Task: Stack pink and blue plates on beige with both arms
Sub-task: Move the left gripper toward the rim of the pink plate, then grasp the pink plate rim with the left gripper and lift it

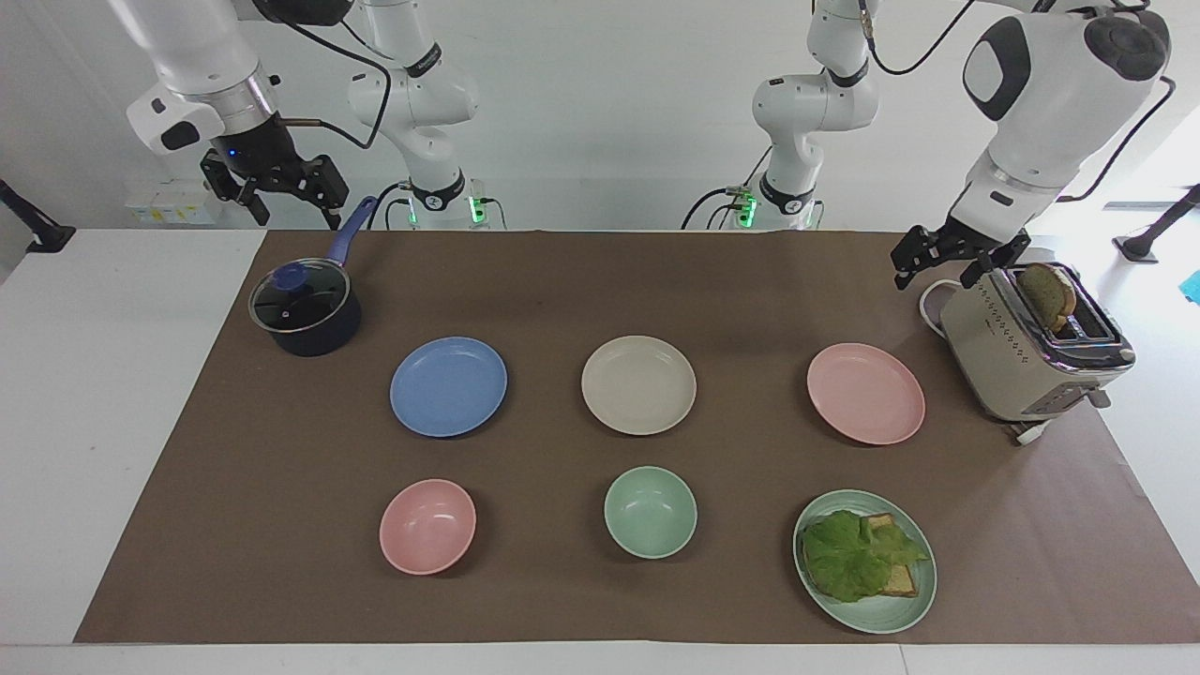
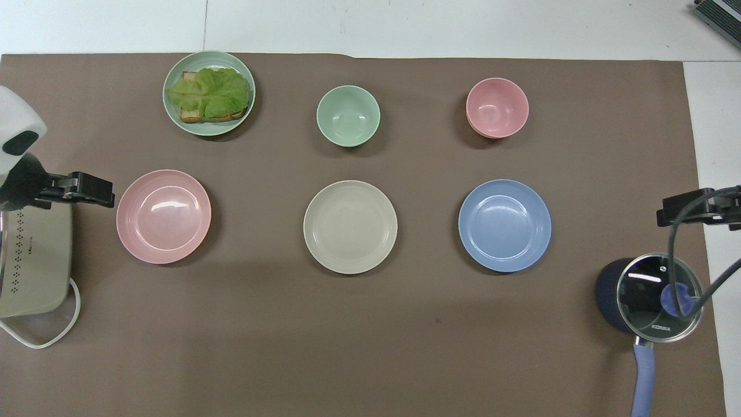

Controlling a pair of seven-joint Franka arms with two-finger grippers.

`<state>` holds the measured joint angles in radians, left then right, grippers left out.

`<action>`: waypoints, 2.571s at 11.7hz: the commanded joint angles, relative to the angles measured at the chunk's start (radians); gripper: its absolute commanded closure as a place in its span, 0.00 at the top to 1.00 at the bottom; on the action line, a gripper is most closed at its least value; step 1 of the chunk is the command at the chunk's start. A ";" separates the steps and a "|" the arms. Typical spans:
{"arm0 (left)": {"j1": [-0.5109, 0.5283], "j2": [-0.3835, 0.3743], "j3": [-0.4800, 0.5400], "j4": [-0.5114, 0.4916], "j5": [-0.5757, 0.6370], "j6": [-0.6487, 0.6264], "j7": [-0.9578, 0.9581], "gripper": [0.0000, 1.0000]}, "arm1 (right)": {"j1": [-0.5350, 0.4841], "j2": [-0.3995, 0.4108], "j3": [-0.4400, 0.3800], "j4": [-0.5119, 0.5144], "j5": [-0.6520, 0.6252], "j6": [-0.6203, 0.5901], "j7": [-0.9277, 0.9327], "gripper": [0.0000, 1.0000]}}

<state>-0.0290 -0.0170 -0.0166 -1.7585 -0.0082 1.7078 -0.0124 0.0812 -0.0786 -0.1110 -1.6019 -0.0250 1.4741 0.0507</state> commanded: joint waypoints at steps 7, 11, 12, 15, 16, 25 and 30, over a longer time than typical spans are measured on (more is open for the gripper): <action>0.089 0.146 -0.003 -0.276 0.011 0.418 -0.003 1.00 | -0.009 -0.018 0.002 -0.020 0.013 0.008 -0.012 1.00; 0.136 0.198 -0.003 -0.364 0.011 0.585 -0.012 1.00 | -0.011 -0.018 0.002 -0.020 0.011 0.008 -0.012 1.00; 0.153 0.200 -0.003 -0.374 0.010 0.590 -0.014 1.00 | -0.009 -0.018 0.002 -0.020 0.013 0.008 -0.012 1.00; 0.156 0.195 -0.003 -0.384 0.011 0.578 -0.092 0.59 | -0.009 -0.018 0.002 -0.020 0.013 0.008 -0.012 1.00; 0.156 0.195 -0.003 -0.384 0.011 0.573 -0.092 0.27 | -0.011 -0.018 0.002 -0.020 0.013 0.008 -0.012 1.00; 0.143 0.178 -0.016 -0.230 0.007 0.282 -0.067 0.00 | -0.009 -0.018 0.002 -0.020 0.013 0.008 -0.012 1.00; 0.104 0.112 -0.028 -0.153 -0.241 0.148 -0.078 0.00 | -0.011 -0.018 0.001 -0.020 0.013 0.008 -0.012 1.00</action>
<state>0.1073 0.1313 -0.0472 -1.9108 -0.1873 1.8986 -0.0833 0.0812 -0.0786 -0.1111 -1.6019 -0.0250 1.4741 0.0507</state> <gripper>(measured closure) 0.956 0.000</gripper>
